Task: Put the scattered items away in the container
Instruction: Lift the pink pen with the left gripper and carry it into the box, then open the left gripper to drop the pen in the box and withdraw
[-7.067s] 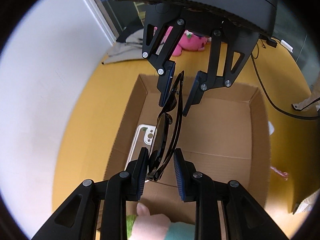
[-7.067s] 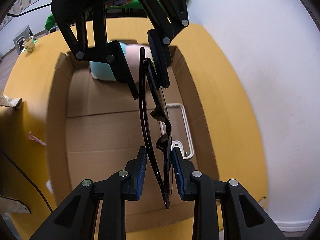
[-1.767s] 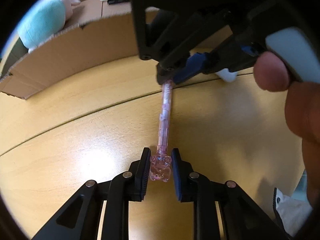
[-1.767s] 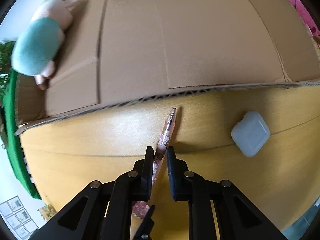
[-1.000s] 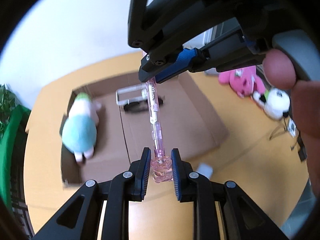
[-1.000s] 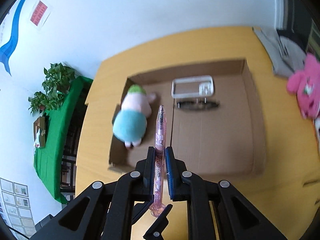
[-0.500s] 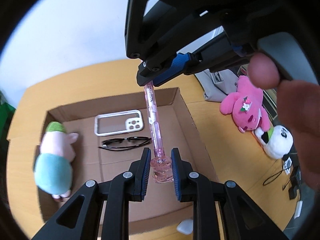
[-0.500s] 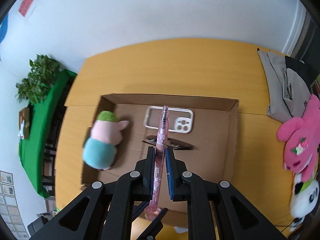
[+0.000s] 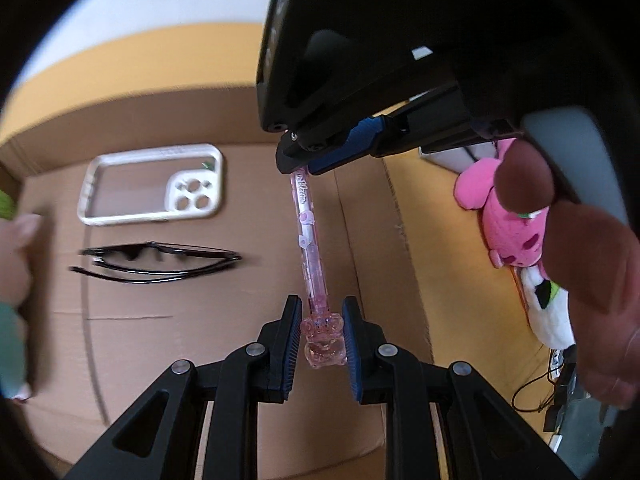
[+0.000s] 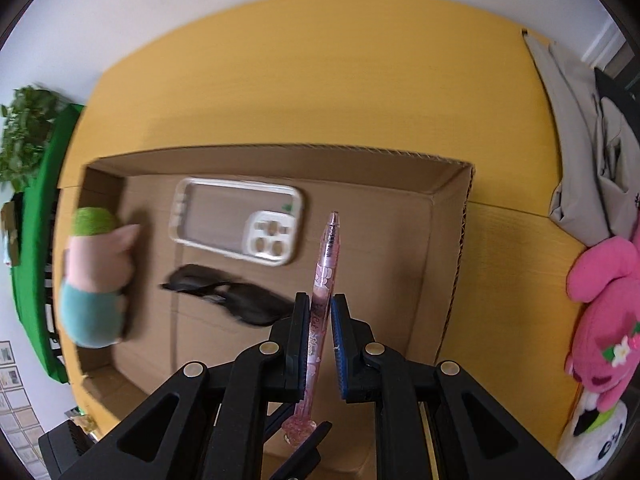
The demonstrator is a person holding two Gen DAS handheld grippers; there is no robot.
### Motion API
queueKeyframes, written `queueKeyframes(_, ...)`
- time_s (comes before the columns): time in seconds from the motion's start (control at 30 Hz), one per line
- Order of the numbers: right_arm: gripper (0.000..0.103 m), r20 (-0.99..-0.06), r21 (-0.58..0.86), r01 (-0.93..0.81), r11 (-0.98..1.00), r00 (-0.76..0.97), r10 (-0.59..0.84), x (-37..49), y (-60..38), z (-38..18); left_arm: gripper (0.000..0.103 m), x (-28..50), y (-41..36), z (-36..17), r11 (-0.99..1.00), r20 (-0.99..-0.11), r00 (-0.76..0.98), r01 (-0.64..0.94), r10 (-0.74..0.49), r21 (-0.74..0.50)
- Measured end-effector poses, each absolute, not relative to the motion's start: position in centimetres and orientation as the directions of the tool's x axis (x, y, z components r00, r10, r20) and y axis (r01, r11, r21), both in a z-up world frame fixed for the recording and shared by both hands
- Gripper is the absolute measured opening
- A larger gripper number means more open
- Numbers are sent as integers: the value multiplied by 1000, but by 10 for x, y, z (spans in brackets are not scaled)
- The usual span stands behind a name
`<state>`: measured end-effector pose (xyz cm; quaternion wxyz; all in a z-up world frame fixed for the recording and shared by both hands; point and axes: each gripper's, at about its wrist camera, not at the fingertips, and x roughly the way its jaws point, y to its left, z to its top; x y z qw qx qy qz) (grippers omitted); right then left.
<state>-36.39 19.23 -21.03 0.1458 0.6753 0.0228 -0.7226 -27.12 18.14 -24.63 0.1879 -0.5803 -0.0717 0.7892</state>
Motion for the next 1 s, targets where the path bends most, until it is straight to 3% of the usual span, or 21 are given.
queueKeyframes(0.33,12,-994,109,244,-964,-5,-114,-381,192,-268,20,-288,191,-299,-915,-900,-191,-186,392,-359)
queueKeyframes(0.73,12,-995,96,241,-966,-4,-99,-387,193,-281,20,-291,194,-302,-911,-899,-177,-186,400,-368)
queueKeyframes(0.83,13,-994,103,235,-967,-7,-107,-383,195,-278,43,-287,192,-297,-916,-905,-178,-182,387,-356)
queueKeyframes(0.9,32,-992,113,230,-967,-21,-121,-380,196,-270,63,-282,190,-287,-927,-910,-204,-183,361,-327)
queueKeyframes(0.93,37,-991,119,230,-966,-34,-130,-376,196,-263,65,-279,188,-280,-933,-912,-224,-187,344,-306)
queueKeyframes(1.0,71,-987,121,220,-968,-76,-141,-366,199,-244,73,-270,183,-263,-944,-911,-268,-195,314,-268)
